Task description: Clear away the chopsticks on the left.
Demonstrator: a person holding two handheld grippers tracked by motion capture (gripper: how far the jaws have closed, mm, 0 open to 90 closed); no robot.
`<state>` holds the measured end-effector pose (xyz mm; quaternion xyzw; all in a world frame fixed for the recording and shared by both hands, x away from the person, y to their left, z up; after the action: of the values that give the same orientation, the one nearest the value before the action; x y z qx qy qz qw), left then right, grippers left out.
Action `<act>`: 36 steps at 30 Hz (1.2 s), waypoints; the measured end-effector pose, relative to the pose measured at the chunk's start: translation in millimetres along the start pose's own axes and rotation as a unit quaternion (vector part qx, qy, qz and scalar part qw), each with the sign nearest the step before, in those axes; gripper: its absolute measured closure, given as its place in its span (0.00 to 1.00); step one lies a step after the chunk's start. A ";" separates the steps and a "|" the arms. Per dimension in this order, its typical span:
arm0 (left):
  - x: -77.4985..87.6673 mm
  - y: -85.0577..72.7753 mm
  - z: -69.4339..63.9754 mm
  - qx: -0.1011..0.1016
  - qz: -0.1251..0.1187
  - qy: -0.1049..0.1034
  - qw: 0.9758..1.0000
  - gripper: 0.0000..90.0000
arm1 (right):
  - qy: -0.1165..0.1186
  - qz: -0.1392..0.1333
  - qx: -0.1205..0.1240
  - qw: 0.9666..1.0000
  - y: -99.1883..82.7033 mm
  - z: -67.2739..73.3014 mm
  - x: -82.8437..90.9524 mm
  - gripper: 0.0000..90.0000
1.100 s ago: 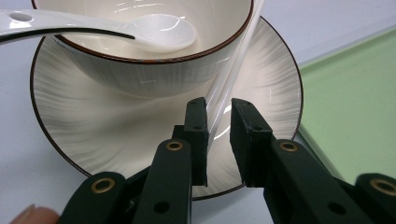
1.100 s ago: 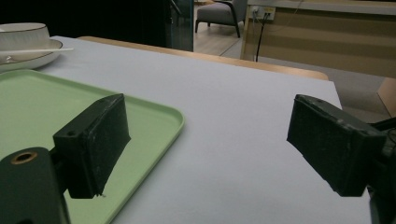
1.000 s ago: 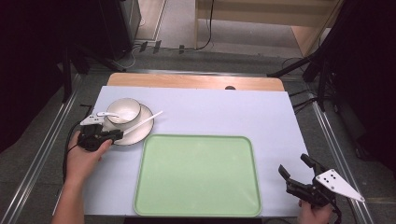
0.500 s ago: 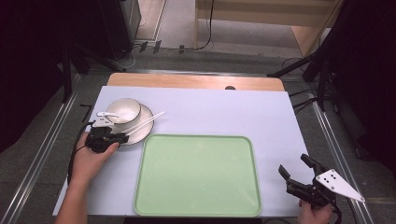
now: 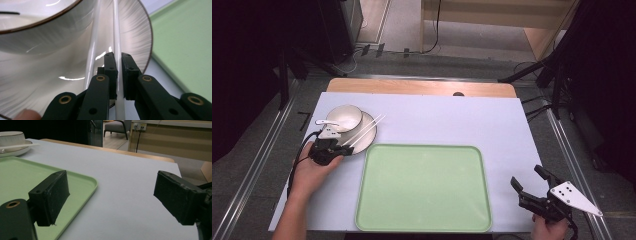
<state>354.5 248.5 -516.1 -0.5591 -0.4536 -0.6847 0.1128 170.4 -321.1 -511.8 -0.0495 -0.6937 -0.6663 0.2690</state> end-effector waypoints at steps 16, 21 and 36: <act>4.6 -7.2 -104.8 0.001 0.005 -0.047 0.999 0.95 | 0.001 -0.007 0.000 1.000 3.5 -0.1 -0.3 0.14; 3.2 -21.5 -124.7 0.019 0.012 -0.063 0.998 0.95 | 0.002 -0.008 0.000 1.000 4.1 -0.1 -1.9 0.14; -8.0 -37.2 -139.3 0.051 0.028 -0.068 0.996 0.94 | 0.006 -0.004 0.004 1.000 5.8 3.4 -6.6 0.14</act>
<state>240.3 162.5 -536.3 -0.6102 -0.4791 -0.6176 0.1292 177.5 -315.3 -509.3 -0.0414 -0.6950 -0.6648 0.2708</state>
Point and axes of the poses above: each handheld gripper's, and its own axes: x roughly backward along the jaws, y roughly out of its top, z roughly to its left, the point moved 3 cm from there along -x, roughly forward along the jaws, and after that the axes turned 11 degrees about z, right-handed, at the moved point
